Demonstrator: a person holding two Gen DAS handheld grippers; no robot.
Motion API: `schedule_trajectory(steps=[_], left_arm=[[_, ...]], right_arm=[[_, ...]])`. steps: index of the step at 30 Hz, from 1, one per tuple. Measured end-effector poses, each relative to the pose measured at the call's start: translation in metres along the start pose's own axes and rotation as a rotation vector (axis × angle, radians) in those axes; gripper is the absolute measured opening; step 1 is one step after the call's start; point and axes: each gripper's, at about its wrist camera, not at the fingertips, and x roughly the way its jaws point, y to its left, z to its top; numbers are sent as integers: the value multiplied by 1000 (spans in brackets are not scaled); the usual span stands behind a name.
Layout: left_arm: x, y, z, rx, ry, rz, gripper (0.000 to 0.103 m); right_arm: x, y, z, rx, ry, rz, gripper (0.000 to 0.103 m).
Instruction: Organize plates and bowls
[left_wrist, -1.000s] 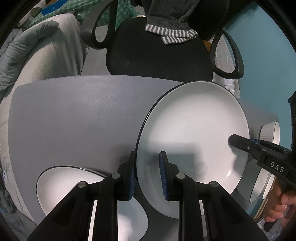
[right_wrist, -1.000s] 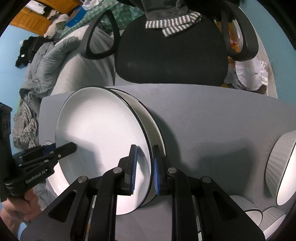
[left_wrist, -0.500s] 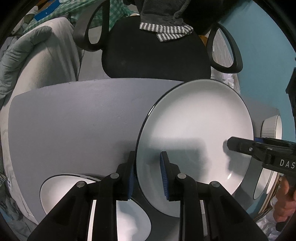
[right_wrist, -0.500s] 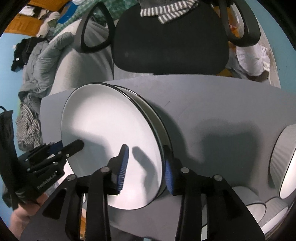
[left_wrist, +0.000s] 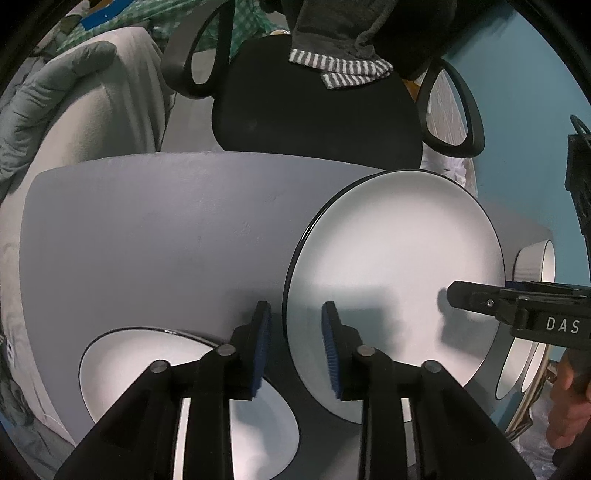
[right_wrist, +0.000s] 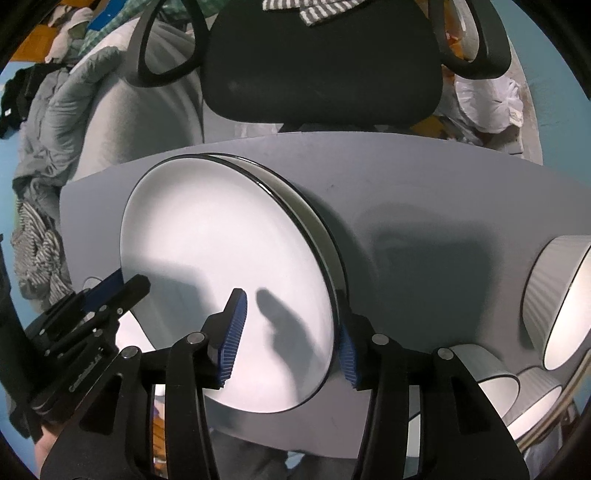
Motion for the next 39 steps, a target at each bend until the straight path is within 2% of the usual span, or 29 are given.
schedule_trajectory(steps=[2,7,22,24,27,31,35,39], left_arm=[[-2,0,-3,-3,-7,-3,34],[-5,1,-11,-13,-10,-33,35],[-20,2,-37,-23,-33,-53,36],[-21,3,-40,-22,-34,-52,36],[-22,4,-44,-24,-35,-54,36],[-27,10,-54,-31,-41,-57,36],[-35,19,-66,-34,-54,-50,44],[-44,33,-78,-36,-61,-37,44]], right_arm=[[0,4,-1,-11,3,-12,55],[-2,8,-5,-21,-9,-30,61],[-6,11,-21,-30,-44,-103,61],[-7,9,-24,-26,-45,-80,61],[-10,11,-28,-32,-57,-91,61],[-14,17,-37,-63,-79,-86,61],[-19,29,-51,-123,-120,-123,61],[-20,43,-68,-178,-135,-141,61]])
